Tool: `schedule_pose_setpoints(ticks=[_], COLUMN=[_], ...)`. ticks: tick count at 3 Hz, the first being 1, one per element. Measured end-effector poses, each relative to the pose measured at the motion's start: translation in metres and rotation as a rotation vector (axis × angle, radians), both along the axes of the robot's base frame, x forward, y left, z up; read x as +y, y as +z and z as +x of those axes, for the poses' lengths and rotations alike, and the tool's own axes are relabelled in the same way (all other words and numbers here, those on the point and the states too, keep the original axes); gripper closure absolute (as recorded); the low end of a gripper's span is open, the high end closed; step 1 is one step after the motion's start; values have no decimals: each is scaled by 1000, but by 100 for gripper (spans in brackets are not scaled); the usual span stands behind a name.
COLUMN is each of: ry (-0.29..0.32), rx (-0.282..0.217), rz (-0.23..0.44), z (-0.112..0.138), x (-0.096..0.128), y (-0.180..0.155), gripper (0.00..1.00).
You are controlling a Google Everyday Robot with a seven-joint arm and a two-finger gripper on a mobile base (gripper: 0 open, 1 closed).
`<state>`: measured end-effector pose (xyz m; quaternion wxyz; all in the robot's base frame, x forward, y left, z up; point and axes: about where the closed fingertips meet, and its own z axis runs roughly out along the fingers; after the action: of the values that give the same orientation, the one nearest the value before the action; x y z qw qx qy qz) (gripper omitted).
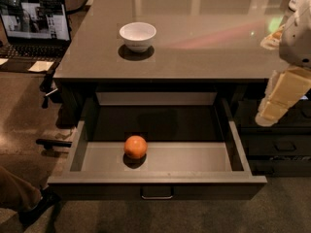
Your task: Pick orange from top drawer and place on counter
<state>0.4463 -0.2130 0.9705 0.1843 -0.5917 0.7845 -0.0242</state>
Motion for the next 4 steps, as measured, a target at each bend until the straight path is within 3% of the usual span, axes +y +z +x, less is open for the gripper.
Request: schedule_pose_setpoints(ticks=[1, 2, 3, 4], ry=[14, 48, 81, 105], rx=[-18, -25, -47, -85], rz=[141, 356, 575, 734], z=[16, 36, 54, 79], x=[16, 55, 114, 175], y=[-35, -83, -116, -134], gripper=[0, 0, 0, 0])
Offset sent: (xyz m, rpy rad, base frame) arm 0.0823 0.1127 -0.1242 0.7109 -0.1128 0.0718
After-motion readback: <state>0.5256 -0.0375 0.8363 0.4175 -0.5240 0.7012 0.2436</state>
